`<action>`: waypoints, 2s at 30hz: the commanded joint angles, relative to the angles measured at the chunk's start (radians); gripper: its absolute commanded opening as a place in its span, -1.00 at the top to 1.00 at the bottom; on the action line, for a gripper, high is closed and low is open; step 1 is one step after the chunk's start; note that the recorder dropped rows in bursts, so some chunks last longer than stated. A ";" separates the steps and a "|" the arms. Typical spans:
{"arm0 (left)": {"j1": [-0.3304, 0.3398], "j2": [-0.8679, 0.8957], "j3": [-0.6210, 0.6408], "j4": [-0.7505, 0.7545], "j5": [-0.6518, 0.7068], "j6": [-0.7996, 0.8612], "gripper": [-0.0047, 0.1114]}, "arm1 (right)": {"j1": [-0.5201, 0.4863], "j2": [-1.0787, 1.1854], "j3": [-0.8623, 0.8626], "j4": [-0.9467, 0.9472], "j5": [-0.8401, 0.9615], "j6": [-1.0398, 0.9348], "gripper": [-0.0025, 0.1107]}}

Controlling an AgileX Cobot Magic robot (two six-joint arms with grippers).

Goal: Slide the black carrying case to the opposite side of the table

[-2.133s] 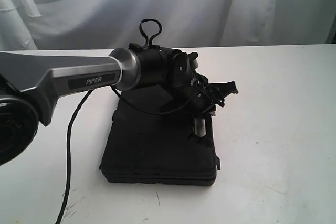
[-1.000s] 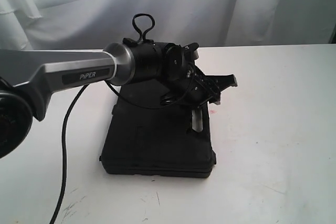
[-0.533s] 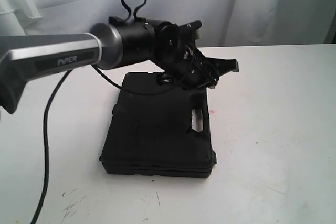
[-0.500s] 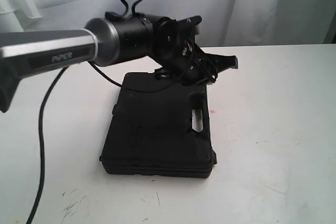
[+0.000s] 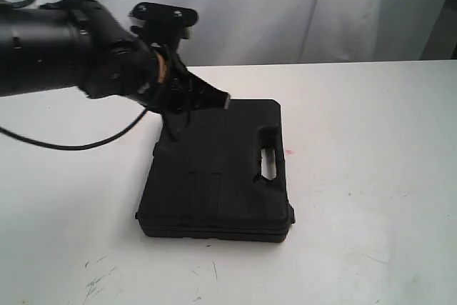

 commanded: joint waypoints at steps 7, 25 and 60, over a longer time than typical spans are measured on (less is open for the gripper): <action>0.086 -0.401 0.371 0.002 -0.139 -0.014 0.92 | -0.004 -0.007 0.003 -0.010 -0.002 -0.002 0.96; 0.086 -0.657 0.457 0.051 -0.008 -0.006 0.92 | -0.004 -0.007 0.003 -0.010 -0.002 -0.002 0.96; 0.582 -1.493 1.107 -0.057 -0.238 -0.013 0.92 | -0.004 -0.007 0.003 -0.010 -0.002 -0.002 0.96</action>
